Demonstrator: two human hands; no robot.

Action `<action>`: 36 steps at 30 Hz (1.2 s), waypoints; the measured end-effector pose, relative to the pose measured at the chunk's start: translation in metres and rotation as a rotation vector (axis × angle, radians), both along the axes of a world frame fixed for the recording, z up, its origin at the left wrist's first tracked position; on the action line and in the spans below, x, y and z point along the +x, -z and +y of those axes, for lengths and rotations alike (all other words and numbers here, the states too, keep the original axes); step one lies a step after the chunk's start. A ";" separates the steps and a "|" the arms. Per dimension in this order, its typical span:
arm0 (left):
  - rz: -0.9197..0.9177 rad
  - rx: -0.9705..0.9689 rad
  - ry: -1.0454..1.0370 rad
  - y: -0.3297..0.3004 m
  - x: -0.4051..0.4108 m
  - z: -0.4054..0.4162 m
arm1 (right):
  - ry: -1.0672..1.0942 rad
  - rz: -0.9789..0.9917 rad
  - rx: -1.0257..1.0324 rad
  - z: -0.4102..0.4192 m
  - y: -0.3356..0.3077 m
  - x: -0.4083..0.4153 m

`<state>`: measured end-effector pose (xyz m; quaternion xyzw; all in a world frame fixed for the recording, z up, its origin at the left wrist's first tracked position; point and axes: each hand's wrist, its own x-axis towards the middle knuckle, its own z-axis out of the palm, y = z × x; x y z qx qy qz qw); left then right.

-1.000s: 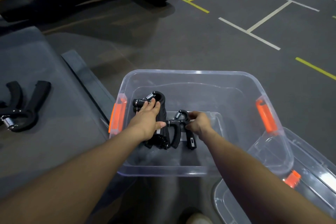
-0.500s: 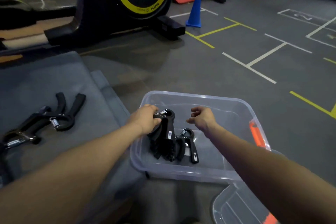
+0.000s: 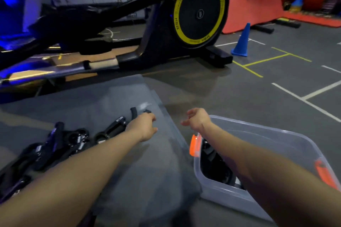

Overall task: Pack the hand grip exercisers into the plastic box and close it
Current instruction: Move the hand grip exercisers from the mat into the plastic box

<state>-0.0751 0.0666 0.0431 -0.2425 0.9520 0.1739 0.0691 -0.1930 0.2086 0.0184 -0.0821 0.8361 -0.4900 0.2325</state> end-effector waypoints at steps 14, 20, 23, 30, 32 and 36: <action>0.004 -0.078 -0.060 0.083 -0.004 -0.086 | -0.167 -0.030 0.082 -0.090 0.073 0.010; 0.021 -0.326 0.098 0.112 -0.008 -0.087 | -0.136 -0.047 0.076 -0.102 0.083 0.009; -0.020 -0.377 0.167 0.111 -0.012 -0.093 | -0.125 -0.052 0.082 -0.104 0.086 0.012; -0.271 -0.319 0.246 0.086 -0.010 -0.081 | -0.184 -0.013 0.094 -0.089 0.076 0.014; -0.284 -0.198 0.228 0.075 -0.005 -0.076 | -0.208 0.015 0.109 -0.081 0.069 0.015; -0.176 0.010 0.175 0.043 -0.005 -0.061 | -0.252 0.122 0.145 -0.066 0.053 0.015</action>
